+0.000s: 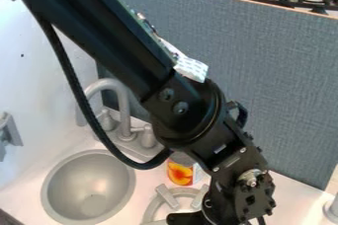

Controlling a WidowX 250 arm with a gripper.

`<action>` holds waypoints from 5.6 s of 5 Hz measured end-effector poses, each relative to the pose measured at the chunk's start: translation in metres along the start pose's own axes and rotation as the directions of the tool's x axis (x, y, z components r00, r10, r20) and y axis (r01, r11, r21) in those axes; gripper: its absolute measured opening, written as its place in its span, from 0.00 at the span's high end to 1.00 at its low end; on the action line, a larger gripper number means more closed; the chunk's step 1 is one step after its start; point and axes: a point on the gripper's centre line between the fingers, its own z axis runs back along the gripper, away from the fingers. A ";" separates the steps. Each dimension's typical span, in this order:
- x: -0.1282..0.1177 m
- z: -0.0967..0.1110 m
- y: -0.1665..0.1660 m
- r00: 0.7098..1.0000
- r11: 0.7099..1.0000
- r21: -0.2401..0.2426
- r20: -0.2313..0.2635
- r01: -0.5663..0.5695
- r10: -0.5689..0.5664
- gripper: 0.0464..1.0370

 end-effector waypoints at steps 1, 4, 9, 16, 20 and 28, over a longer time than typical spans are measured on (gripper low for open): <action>-0.002 -0.007 0.002 1.000 1.000 0.018 -0.017 0.007 -0.006 0.04; 0.029 -0.060 -0.015 0.896 0.896 0.039 -0.041 0.443 -0.442 0.04; 0.045 -0.100 -0.017 0.923 0.928 -0.016 -0.102 0.371 -0.371 0.31; 0.098 -0.043 0.032 0.998 1.000 0.021 0.063 -0.021 0.020 0.33; 0.119 -0.064 0.065 0.972 0.953 0.210 -0.037 -0.218 0.231 0.33; 0.096 -0.049 0.055 0.959 0.945 0.170 0.003 -0.281 0.284 0.04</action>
